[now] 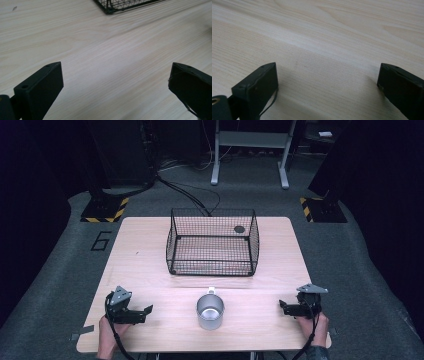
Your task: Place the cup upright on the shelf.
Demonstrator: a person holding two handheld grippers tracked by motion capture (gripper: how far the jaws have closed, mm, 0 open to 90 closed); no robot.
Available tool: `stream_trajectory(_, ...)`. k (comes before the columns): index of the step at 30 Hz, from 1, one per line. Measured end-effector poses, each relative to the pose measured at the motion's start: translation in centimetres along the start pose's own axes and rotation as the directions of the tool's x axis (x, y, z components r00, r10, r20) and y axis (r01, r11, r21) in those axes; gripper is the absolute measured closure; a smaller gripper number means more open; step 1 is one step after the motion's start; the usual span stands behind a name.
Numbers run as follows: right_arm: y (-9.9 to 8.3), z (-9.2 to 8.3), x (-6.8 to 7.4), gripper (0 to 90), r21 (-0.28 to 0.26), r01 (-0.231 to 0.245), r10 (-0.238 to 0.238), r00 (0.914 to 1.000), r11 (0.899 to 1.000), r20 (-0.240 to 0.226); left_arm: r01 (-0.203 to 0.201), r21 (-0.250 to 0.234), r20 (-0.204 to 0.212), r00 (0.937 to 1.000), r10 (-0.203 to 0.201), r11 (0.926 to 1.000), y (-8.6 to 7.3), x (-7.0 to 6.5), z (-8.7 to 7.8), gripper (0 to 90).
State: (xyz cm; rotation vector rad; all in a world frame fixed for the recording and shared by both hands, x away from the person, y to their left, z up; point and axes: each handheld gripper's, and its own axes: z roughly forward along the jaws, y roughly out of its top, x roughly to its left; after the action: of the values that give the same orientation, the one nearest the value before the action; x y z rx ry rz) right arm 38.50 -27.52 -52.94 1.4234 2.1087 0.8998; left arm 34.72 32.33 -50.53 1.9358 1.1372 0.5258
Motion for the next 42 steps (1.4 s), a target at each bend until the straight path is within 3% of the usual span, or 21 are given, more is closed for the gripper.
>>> stream_trajectory(10, 0.0, 0.0, 0.0, 2.8, 0.000, -0.002, 0.002, 1.0000, 1.000, 0.001, -0.048, -0.040, 0.070, 0.9963, 0.051, 0.9981, 1.6, -1.9, -0.4, 0.0)
stream_trajectory(20, 0.0, 0.0, 0.0, 2.9, 0.000, -0.001, 0.001, 1.0000, 1.000, 0.000, -0.100, -0.082, 0.139, 0.9841, 0.110, 0.9916, 3.3, -4.1, -0.9, 0.0)
stream_trajectory(28, 0.0, 0.0, 0.0, 2.9, -0.001, 0.000, 0.000, 1.0000, 1.000, 0.000, -0.128, -0.115, 0.197, 0.9691, 0.149, 0.9851, 4.6, -5.9, -0.6, 0.0)
stream_trajectory(33, 0.0, 0.0, 0.0, 3.0, 0.000, -0.002, 0.002, 1.0000, 1.000, 0.001, -0.152, -0.125, 0.234, 0.9558, 0.178, 0.9805, 5.4, -7.1, -0.4, 0.0)
stream_trajectory(34, 0.0, 0.0, 0.0, 3.0, 0.000, -0.002, 0.002, 1.0000, 1.000, 0.001, -0.145, -0.137, 0.236, 0.9561, 0.174, 0.9799, 5.5, -7.4, -0.3, 0.0)
stream_trajectory(35, 0.0, 0.0, 0.0, 2.9, 0.000, -0.002, 0.002, 1.0000, 1.000, 0.001, -0.157, -0.132, 0.248, 0.9507, 0.186, 0.9787, 5.7, -7.6, -0.3, 0.0)
stream_trajectory(37, 0.0, 0.0, 0.0, 3.0, 0.000, -0.003, 0.003, 1.0000, 1.000, 0.001, -0.158, -0.143, 0.260, 0.9466, 0.191, 0.9770, 6.0, -8.1, -0.2, 0.0)
stream_trajectory(42, 0.0, 0.0, 0.0, 3.0, 0.000, -0.002, 0.002, 1.0000, 1.000, 0.001, -0.174, -0.163, 0.302, 0.9283, 0.217, 0.9711, 6.8, -9.5, 0.0, 0.0)
